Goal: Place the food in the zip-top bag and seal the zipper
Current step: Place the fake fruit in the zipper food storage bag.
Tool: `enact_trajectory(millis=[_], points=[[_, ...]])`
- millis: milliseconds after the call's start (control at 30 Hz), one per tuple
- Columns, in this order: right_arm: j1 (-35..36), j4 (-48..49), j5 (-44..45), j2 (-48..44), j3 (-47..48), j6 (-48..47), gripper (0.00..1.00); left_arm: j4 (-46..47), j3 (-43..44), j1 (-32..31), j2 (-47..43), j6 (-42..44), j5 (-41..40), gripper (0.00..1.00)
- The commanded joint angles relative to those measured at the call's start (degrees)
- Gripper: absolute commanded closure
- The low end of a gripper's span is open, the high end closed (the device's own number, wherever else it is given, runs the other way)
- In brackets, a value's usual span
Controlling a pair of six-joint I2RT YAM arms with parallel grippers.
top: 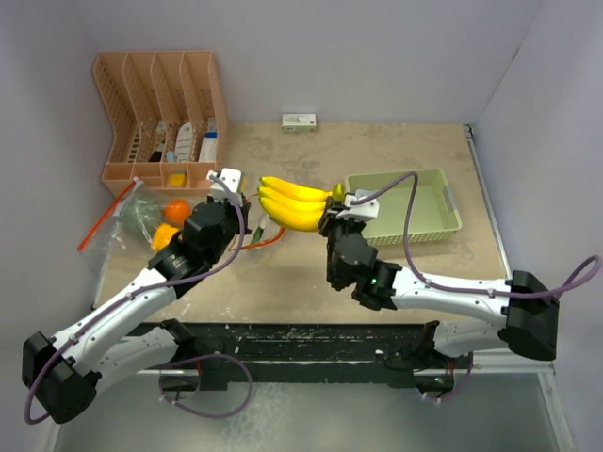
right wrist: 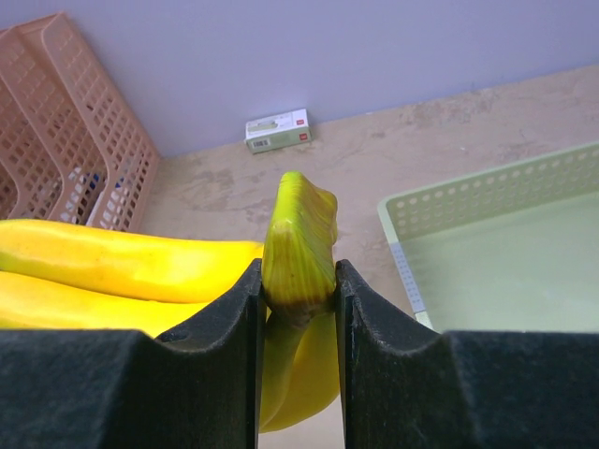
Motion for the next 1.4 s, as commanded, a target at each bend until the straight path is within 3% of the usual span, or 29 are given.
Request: enact_trajectory(millis=[0,533,833,1367], points=[[-0.09,4.96,4.30,1.94,1.56,6.77,1.00,3.88,1.67,0.01,-0.52,-1.80,0.41,1.00],[1.09,3.38,4.34,6.29,-0.25,13.33,1.00,6.93,2.60,-0.06,4.10,-1.74,0.24,1.00],[2.19,-6.63,4.48,6.69,-1.49,20.93,1.00,6.41,4.33,0.02,3.04,0.17,-3.73,1.00],[4.57,-7.55,4.69,15.81,6.46,11.56,1.00,7.49,4.42,-0.07,5.69,-1.63,1.48,1.00]])
